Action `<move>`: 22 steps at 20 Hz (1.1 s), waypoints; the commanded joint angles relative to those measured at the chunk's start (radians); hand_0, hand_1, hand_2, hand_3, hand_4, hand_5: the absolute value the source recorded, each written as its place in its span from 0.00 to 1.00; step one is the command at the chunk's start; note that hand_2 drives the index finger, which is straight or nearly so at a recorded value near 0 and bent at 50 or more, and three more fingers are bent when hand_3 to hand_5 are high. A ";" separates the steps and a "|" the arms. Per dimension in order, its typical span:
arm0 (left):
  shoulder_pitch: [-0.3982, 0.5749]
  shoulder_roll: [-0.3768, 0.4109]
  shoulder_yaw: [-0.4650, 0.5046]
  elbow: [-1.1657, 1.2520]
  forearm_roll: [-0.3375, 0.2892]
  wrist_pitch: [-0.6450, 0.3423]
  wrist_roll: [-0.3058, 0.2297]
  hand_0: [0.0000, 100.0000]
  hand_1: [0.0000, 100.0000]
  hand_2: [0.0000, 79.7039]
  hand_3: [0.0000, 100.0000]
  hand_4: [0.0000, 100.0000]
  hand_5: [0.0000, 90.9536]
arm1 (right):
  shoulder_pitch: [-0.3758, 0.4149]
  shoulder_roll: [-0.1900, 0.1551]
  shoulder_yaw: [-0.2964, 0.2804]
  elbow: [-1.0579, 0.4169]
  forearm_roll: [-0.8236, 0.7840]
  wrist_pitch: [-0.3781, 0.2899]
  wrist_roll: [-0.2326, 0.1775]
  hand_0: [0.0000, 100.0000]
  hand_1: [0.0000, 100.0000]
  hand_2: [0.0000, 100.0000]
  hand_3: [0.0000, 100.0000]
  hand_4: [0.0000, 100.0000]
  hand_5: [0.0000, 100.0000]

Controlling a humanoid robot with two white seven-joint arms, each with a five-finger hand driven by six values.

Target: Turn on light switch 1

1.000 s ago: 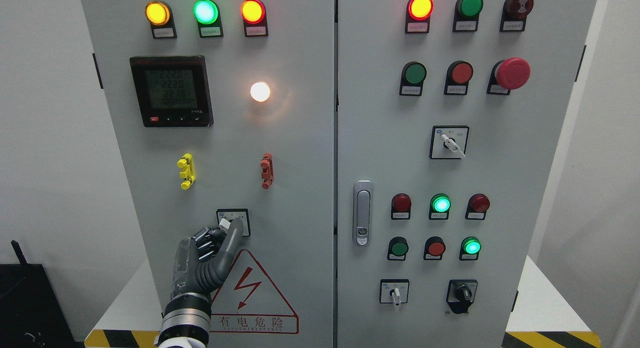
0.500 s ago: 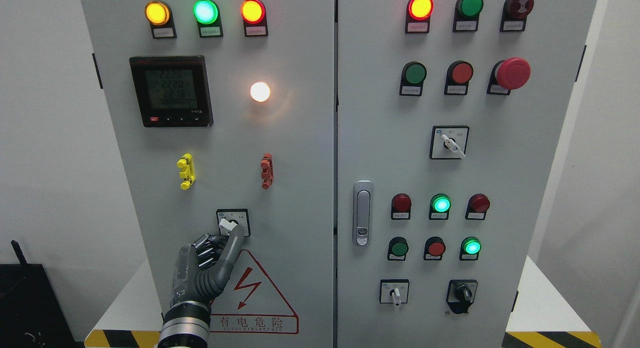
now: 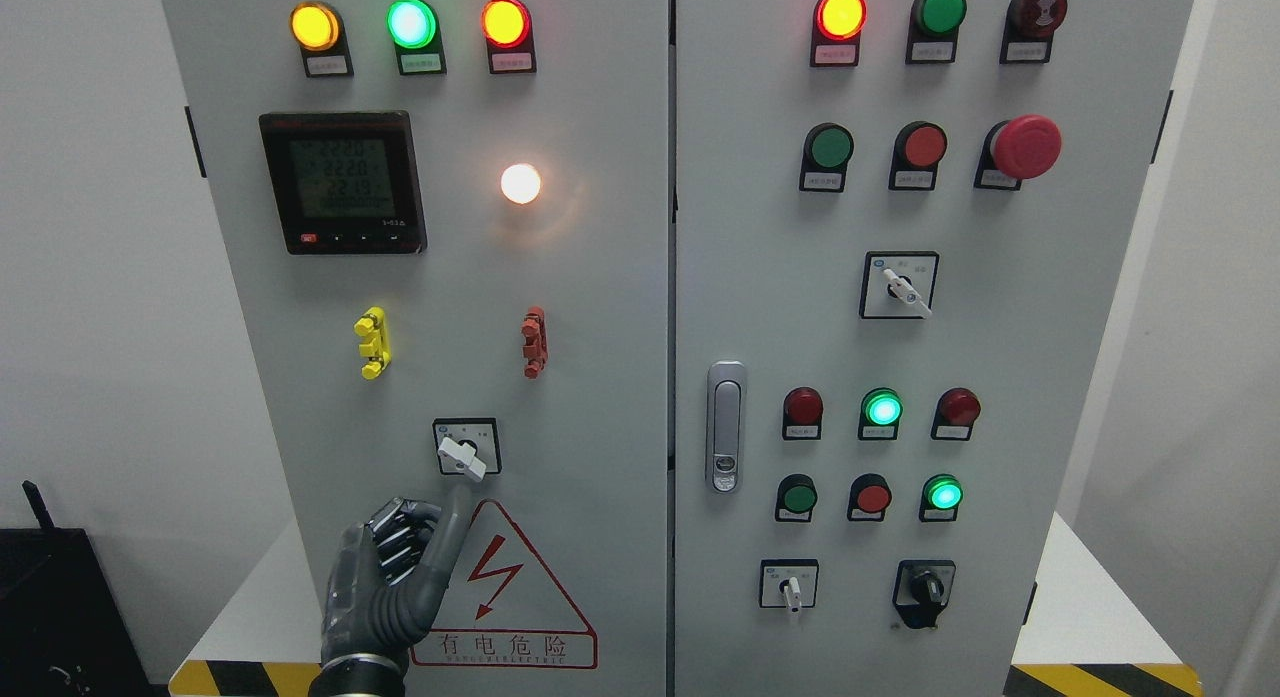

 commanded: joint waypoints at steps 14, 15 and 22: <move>0.369 0.136 0.091 1.647 0.094 -1.052 -0.221 0.19 0.24 0.32 0.61 0.67 0.33 | 0.000 0.000 0.000 0.000 -0.025 0.001 0.000 0.00 0.00 0.00 0.00 0.00 0.00; 0.320 0.139 0.100 1.812 0.092 -1.050 -0.275 0.21 0.23 0.26 0.51 0.59 0.16 | 0.000 0.000 0.000 0.000 -0.025 0.001 0.000 0.00 0.00 0.00 0.00 0.00 0.00; 0.222 0.153 0.074 2.142 0.071 -0.600 -0.386 0.30 0.25 0.00 0.00 0.00 0.00 | 0.000 0.000 0.000 0.000 -0.025 0.001 0.000 0.00 0.00 0.00 0.00 0.00 0.00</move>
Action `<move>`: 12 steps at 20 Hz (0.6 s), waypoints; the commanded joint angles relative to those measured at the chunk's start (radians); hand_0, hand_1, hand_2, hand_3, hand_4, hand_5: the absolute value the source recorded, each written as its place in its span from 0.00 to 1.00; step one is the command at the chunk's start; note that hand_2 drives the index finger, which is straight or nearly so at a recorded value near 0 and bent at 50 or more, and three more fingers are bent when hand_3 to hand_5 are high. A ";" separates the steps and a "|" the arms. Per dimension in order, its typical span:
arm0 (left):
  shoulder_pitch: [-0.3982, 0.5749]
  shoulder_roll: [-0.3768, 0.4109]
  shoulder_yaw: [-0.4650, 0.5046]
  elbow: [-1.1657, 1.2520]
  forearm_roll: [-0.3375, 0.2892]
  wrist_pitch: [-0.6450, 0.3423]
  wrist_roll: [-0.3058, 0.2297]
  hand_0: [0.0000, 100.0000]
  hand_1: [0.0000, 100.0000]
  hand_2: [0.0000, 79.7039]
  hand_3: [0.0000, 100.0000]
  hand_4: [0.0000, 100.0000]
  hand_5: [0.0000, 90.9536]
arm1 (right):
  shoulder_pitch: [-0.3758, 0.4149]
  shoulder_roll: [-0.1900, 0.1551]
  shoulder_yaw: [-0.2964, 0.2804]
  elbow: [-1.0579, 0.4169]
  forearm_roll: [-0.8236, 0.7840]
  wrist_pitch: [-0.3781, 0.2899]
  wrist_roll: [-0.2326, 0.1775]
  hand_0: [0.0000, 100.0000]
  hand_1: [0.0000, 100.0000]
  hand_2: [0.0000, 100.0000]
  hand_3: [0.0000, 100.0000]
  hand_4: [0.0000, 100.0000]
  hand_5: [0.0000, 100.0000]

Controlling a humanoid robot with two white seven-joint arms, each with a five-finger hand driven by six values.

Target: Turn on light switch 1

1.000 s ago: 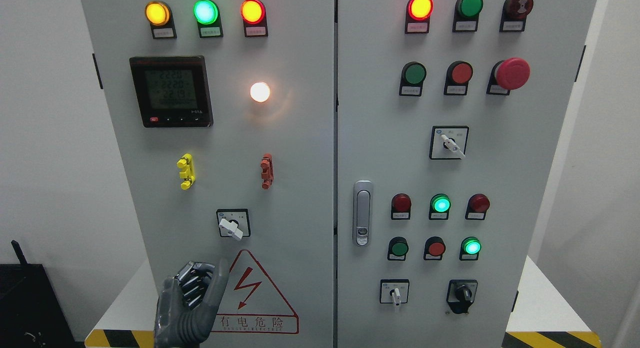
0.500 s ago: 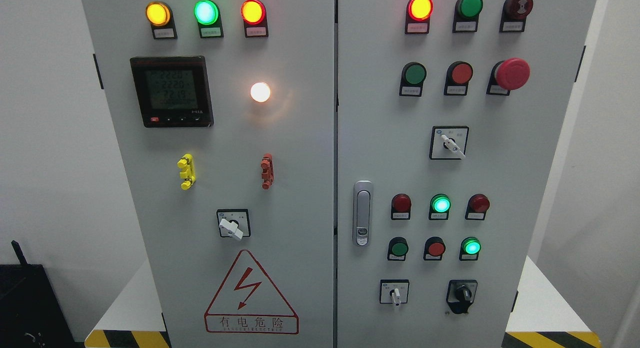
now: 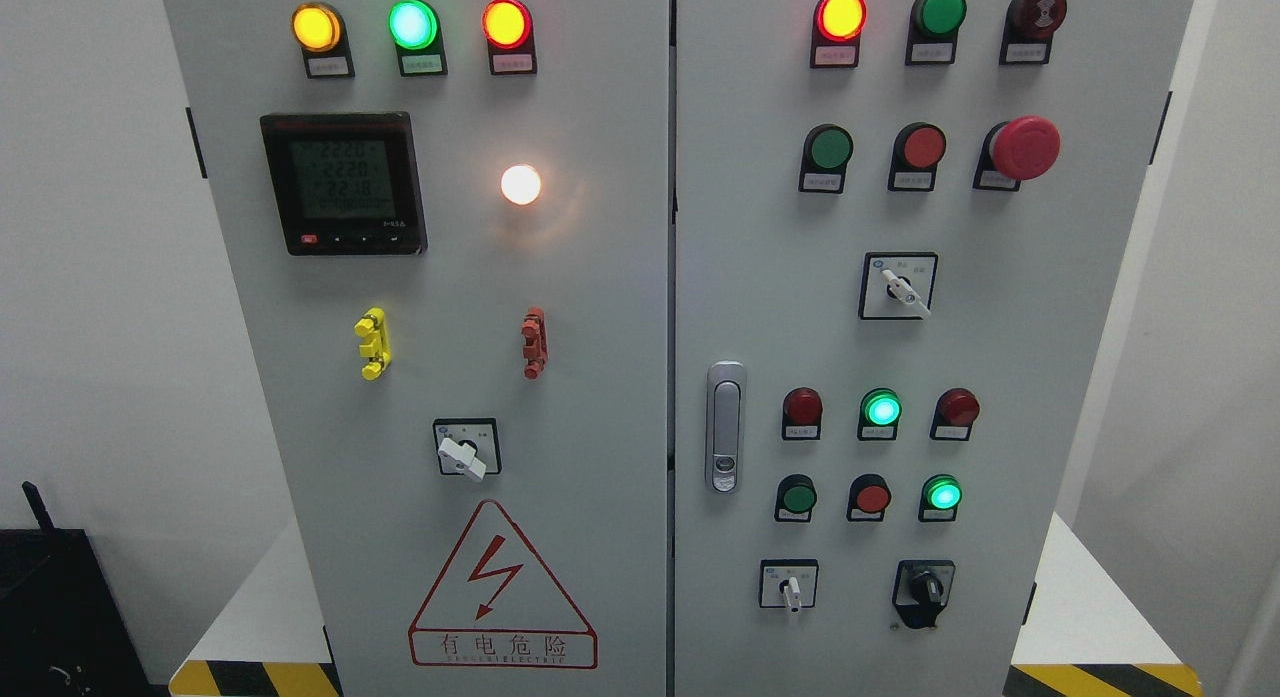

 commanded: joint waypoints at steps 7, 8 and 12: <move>-0.086 0.020 -0.039 0.778 -0.057 0.367 -0.009 0.34 0.12 0.00 0.00 0.00 0.00 | 0.000 0.000 0.000 -0.001 -0.025 0.001 0.000 0.00 0.00 0.00 0.00 0.00 0.00; -0.086 0.012 -0.038 0.764 -0.052 0.367 0.002 0.35 0.08 0.00 0.00 0.00 0.00 | 0.000 0.000 0.000 -0.001 -0.025 0.001 0.000 0.00 0.00 0.00 0.00 0.00 0.00; -0.086 -0.016 -0.039 0.720 -0.055 0.364 0.141 0.33 0.02 0.00 0.00 0.00 0.00 | 0.000 0.000 0.000 -0.001 -0.025 0.001 0.000 0.00 0.00 0.00 0.00 0.00 0.00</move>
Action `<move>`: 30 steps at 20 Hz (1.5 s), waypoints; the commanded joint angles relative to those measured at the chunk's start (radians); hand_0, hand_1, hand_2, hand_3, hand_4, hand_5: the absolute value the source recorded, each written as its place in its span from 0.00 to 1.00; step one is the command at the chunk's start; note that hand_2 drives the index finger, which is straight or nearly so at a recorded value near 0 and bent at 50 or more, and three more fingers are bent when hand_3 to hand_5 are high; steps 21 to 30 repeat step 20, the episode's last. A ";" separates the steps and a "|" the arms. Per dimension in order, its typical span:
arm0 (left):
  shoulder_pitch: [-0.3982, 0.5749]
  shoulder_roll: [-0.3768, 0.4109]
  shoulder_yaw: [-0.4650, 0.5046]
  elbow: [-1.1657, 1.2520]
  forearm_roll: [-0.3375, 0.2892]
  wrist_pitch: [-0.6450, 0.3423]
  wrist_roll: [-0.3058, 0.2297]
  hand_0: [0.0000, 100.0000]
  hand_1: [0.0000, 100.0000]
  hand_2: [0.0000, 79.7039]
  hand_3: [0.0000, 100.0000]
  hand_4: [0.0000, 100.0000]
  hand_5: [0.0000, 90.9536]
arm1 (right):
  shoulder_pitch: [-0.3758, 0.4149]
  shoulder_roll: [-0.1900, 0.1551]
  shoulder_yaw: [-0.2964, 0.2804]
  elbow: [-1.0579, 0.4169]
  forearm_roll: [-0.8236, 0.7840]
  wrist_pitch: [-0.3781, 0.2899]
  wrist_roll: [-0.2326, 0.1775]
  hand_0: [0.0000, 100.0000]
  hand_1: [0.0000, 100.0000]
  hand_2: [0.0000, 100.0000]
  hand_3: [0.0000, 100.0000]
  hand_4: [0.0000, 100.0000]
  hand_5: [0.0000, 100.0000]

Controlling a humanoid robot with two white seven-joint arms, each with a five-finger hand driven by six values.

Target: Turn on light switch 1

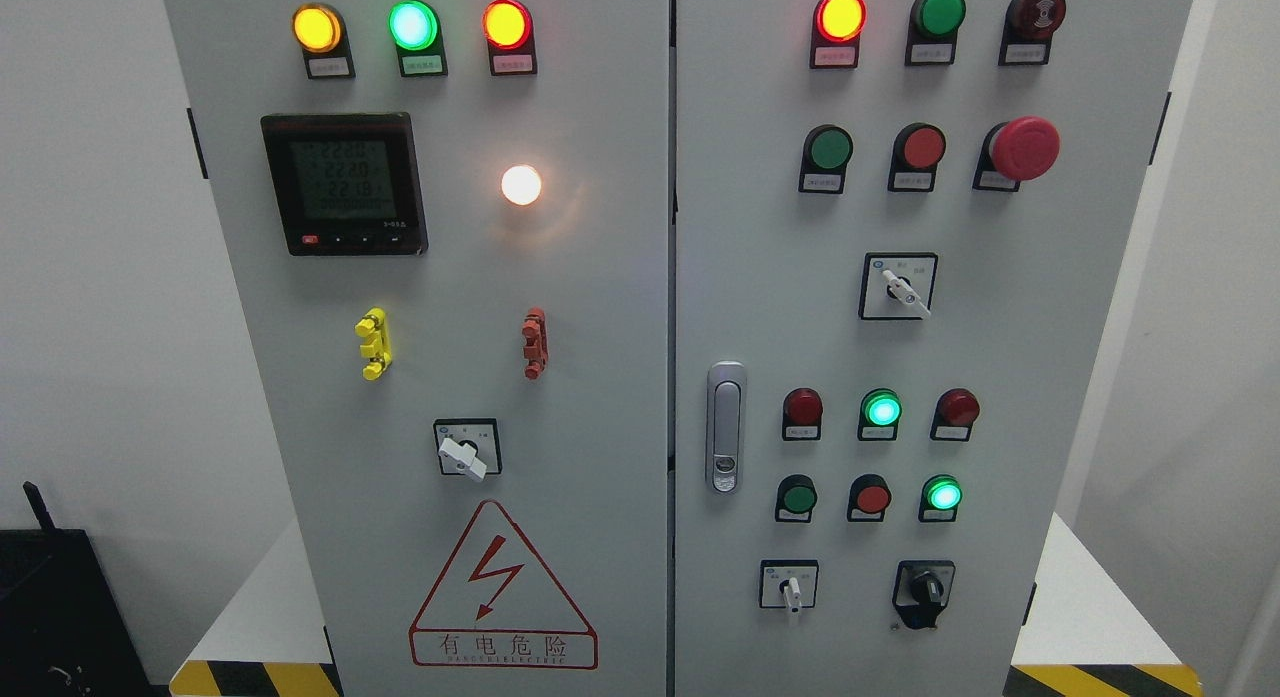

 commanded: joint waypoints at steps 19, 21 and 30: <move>-0.015 -0.023 0.003 0.173 -0.004 0.004 0.051 0.31 0.01 0.00 0.00 0.00 0.00 | 0.000 0.000 0.000 0.000 -0.025 0.001 0.000 0.00 0.00 0.00 0.00 0.00 0.00; -0.015 -0.023 0.003 0.173 -0.004 0.002 0.051 0.30 0.01 0.00 0.00 0.00 0.00 | 0.000 0.000 0.000 0.000 -0.025 0.001 0.000 0.00 0.00 0.00 0.00 0.00 0.00; -0.015 -0.023 0.003 0.173 -0.004 0.002 0.051 0.30 0.01 0.00 0.00 0.00 0.00 | 0.000 0.000 0.000 0.000 -0.025 0.001 0.000 0.00 0.00 0.00 0.00 0.00 0.00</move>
